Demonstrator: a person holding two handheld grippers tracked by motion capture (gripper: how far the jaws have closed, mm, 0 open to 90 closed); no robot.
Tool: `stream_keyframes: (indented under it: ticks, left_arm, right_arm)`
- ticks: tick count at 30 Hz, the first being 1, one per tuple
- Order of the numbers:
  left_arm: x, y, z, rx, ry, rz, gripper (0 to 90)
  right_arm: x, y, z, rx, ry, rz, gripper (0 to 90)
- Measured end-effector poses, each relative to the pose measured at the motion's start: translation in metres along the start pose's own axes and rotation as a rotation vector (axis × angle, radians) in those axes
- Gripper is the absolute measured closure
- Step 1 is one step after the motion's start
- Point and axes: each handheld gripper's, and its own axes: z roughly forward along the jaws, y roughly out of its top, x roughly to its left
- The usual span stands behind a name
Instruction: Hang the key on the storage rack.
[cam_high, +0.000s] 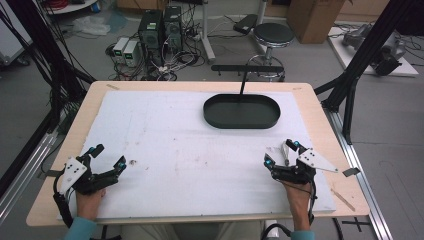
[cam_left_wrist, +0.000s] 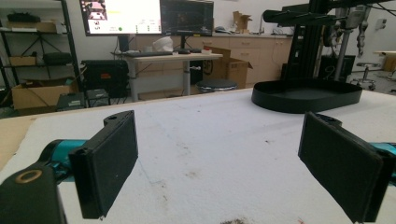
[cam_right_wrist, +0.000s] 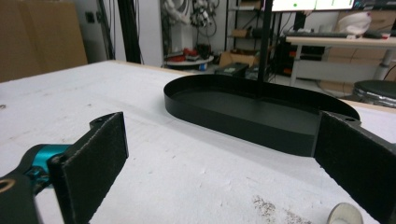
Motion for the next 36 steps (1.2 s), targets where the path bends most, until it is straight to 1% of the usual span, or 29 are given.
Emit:
stream_keyframes:
  ticks: [1,4,6,7,8,10,12,14,17,18,19,20,21,24,26,28,29,33,36]
  left_arm:
    - [0.000,0.000,0.000,-0.001,0.000,-0.001,12.4]
    - [0.000,0.000,0.000,0.000,0.000,0.000,12.4]
    - [0.000,0.000,0.000,0.001,0.001,-0.001,12.4]
    - [0.000,0.000,0.000,0.000,0.002,-0.002,12.3]
    - [0.000,0.000,0.000,0.000,0.002,-0.002,12.4]
    - [0.000,0.000,0.000,0.000,0.001,-0.001,12.4]
    - [0.000,0.000,0.000,0.000,0.002,-0.001,12.4]
    - [0.000,0.000,0.000,0.000,0.001,-0.001,12.4]
    - [0.000,0.000,0.000,0.001,0.001,0.000,12.4]
    - [0.000,0.000,0.000,0.001,0.000,0.001,12.4]
    - [0.000,0.000,0.000,0.001,0.000,0.001,12.4]
    - [0.000,0.000,0.000,0.001,0.000,0.000,12.4]
    - [0.000,0.000,0.000,0.001,0.001,0.000,12.4]
    - [0.000,0.000,0.000,0.001,0.001,-0.001,12.4]
    - [0.000,0.000,0.000,0.001,0.001,0.000,12.4]
    - [0.000,0.000,0.000,0.001,0.001,-0.002,12.4]
    - [0.000,0.000,0.000,0.001,0.001,-0.001,12.4]
    - [0.000,0.000,0.000,0.001,0.002,-0.001,12.4]
    - [0.000,0.000,0.000,0.001,0.001,-0.001,12.4]
  right_arm:
    - [0.000,0.005,0.000,0.018,-0.008,-0.003,2.9]
    - [-0.002,0.020,-0.001,0.070,-0.039,-0.032,3.0]
    - [-0.003,0.029,-0.001,0.106,-0.053,-0.034,3.0]
    - [-0.005,0.033,-0.001,0.121,-0.051,-0.034,3.2]
    - [-0.006,0.037,0.000,0.142,-0.049,-0.022,3.2]
    - [-0.008,0.044,0.001,0.182,-0.051,-0.016,3.2]
    - [-0.010,0.050,0.001,0.219,-0.059,-0.026,3.2]
    - [-0.013,0.055,0.001,0.252,-0.073,-0.023,3.2]
    - [-0.017,0.059,0.001,0.306,-0.081,-0.007,3.2]
    - [-0.018,0.060,0.001,0.326,-0.081,-0.011,3.2]
    - [-0.018,0.060,0.001,0.326,-0.081,-0.011,3.2]
    - [-0.020,0.061,0.001,0.350,-0.086,-0.009,3.2]
    - [-0.023,0.063,0.002,0.397,-0.087,-0.007,3.2]
    - [-0.028,0.066,0.003,0.450,-0.076,-0.001,3.2]
    - [-0.029,0.067,0.004,0.460,-0.074,-0.006,3.2]
    - [-0.031,0.069,0.005,0.487,-0.074,-0.007,3.2]
    - [-0.033,0.071,0.007,0.515,-0.078,-0.013,3.2]
    - [-0.037,0.072,0.012,0.587,-0.073,-0.004,3.3]
    - [-0.039,0.073,0.015,0.622,-0.070,-0.008,3.3]
